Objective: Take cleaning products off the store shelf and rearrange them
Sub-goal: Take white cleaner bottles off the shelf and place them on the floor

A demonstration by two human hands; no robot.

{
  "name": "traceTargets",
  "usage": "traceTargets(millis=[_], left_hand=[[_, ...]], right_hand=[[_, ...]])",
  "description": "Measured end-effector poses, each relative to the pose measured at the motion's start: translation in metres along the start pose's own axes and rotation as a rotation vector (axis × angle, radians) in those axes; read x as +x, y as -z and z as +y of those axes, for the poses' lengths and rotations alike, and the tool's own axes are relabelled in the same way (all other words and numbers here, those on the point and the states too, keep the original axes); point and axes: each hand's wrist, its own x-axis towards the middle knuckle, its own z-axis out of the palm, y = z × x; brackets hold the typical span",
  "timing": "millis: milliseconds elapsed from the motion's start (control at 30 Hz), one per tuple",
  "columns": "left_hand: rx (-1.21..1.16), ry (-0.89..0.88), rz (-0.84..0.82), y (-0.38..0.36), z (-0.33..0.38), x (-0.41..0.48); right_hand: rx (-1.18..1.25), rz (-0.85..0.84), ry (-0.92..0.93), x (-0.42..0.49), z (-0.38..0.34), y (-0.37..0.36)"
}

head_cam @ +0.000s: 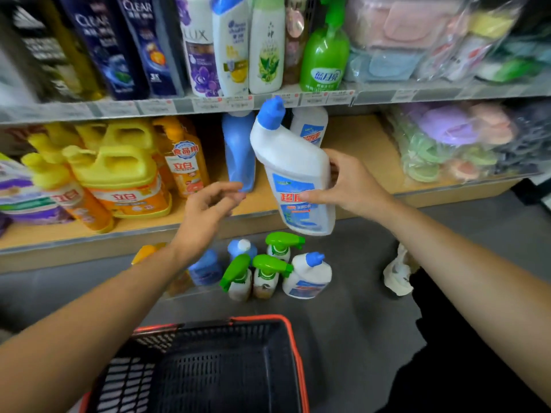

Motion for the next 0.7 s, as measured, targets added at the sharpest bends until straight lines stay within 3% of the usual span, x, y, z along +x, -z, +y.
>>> traceTargets(millis=[300,467,700], left_hand=[[-0.280,0.072,-0.213,0.053,0.102,-0.076],[-0.442,0.159,-0.187,0.067,0.086,-0.108],[-0.687,0.247,-0.255,0.084,0.044,-0.127]], right_hand=[[0.439,-0.306,-0.140,-0.079,-0.047,-0.079],[0.699,-0.424,-0.256,-0.104,-0.042,-0.112],[0.768,-0.583,-0.359,-0.102,-0.021,-0.129]])
